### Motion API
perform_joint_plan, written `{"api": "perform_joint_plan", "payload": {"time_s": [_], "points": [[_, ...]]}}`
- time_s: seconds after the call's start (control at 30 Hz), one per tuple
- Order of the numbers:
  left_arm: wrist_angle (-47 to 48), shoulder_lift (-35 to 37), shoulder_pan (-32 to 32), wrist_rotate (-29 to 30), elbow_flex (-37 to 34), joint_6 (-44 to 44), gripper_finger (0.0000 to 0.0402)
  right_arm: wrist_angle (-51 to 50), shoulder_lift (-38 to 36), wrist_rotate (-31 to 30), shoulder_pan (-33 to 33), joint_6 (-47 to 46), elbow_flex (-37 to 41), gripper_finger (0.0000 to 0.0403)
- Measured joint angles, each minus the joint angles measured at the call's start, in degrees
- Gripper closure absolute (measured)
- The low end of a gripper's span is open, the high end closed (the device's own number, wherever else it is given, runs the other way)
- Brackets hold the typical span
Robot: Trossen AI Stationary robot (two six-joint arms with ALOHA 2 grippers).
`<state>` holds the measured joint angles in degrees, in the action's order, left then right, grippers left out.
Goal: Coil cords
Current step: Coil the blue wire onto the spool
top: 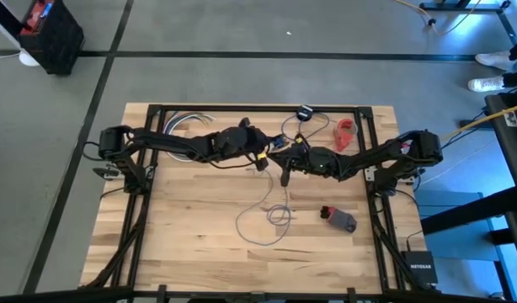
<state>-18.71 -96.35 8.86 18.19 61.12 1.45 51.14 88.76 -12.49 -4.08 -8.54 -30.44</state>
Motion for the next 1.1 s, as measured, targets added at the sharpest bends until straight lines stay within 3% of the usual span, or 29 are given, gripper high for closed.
{"api": "perform_joint_plan", "payload": {"time_s": [0.3, 0.6, 0.83, 1.1], "points": [[0.42, 2.5, -2.6, 0.4, -0.09, 0.41, 0.0402, -0.75, 2.18, -4.71, 0.01, 2.76, -0.07, 0.0396], [-0.72, 2.49, -2.07, -0.24, 0.09, 0.42, 0.0402, 6.74, 2.2, -2.2, 2.79, 3.24, -1.22, 0.0396], [-2.04, 2.31, -2.98, -0.21, 0.07, 0.45, 0.0402, 2.11, 4.24, -5.28, 2.16, 5.55, -2.71, 0.0396], [2.7, 3.75, -3.19, -0.92, -0.03, 0.55, 0.0402, -7.91, 3.4, -14.13, 2.71, 11.02, -2.8, 0.0395]]}}
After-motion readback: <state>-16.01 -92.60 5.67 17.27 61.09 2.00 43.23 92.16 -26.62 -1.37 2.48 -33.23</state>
